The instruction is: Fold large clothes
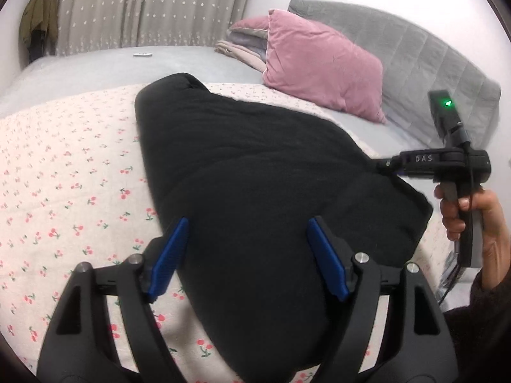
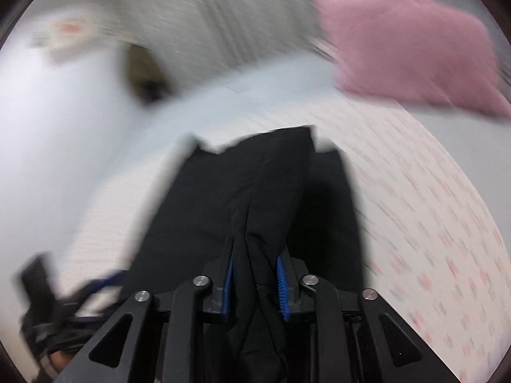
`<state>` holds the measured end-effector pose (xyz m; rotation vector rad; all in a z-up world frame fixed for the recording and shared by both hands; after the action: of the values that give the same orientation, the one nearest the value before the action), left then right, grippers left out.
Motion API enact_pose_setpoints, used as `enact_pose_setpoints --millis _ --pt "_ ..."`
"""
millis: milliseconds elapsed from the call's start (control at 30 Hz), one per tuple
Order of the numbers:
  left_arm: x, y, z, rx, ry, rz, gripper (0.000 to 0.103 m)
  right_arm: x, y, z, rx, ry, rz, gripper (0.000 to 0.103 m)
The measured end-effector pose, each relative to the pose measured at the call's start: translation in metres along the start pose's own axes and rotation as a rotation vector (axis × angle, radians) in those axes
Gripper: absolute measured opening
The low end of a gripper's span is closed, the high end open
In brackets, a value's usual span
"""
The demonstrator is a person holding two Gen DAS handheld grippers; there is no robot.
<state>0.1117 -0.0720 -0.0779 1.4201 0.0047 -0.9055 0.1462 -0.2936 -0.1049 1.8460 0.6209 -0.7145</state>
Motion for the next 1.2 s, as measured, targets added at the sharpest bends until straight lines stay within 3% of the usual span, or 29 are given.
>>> enact_pose_setpoints --millis 67,267,367,500,567,633,900,1033,1133,1200 --pt "-0.001 0.002 0.0 0.004 0.008 -0.004 0.078 0.001 -0.004 0.015 0.072 0.017 -0.012 0.042" --pt "0.001 0.006 -0.016 -0.092 0.012 -0.022 0.084 -0.026 0.018 0.026 0.147 -0.004 0.101 0.06" --pt "0.012 0.006 -0.023 -0.163 0.003 -0.044 0.085 -0.012 0.01 0.026 0.221 0.062 0.056 0.062" --pt "0.026 0.003 -0.026 -0.194 0.001 -0.076 0.096 0.013 -0.008 0.035 0.275 0.11 -0.041 0.064" --pt "0.034 0.001 -0.028 -0.211 -0.012 -0.123 0.1 0.02 -0.02 0.048 0.316 0.111 -0.071 0.077" --pt "0.039 -0.002 -0.032 -0.234 -0.036 -0.162 0.102 0.02 -0.026 0.053 0.377 0.145 -0.098 0.082" --pt "0.056 -0.011 -0.045 -0.383 -0.161 -0.31 0.103 0.024 -0.021 0.05 0.587 0.397 -0.16 0.082" --pt "0.068 -0.024 -0.046 -0.465 -0.232 -0.368 0.103 0.031 -0.015 0.05 0.598 0.425 -0.167 0.082" --pt "0.075 -0.036 -0.045 -0.571 -0.322 -0.421 0.103 0.043 -0.021 0.044 0.581 0.445 -0.23 0.082" --pt "0.076 -0.037 -0.044 -0.582 -0.358 -0.426 0.103 0.055 -0.029 0.04 0.566 0.449 -0.282 0.082"
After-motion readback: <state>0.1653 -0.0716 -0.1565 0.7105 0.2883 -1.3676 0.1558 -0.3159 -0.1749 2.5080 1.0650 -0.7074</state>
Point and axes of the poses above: each gripper's, at about its wrist camera, not at the fingertips, and x roughly the way its jaws point, z to its right, y to its top, the point moved 9 cm from there along x, roughly the way its jaws point, and after that the axes turned 10 degrees about z, right-handed, at the moved point
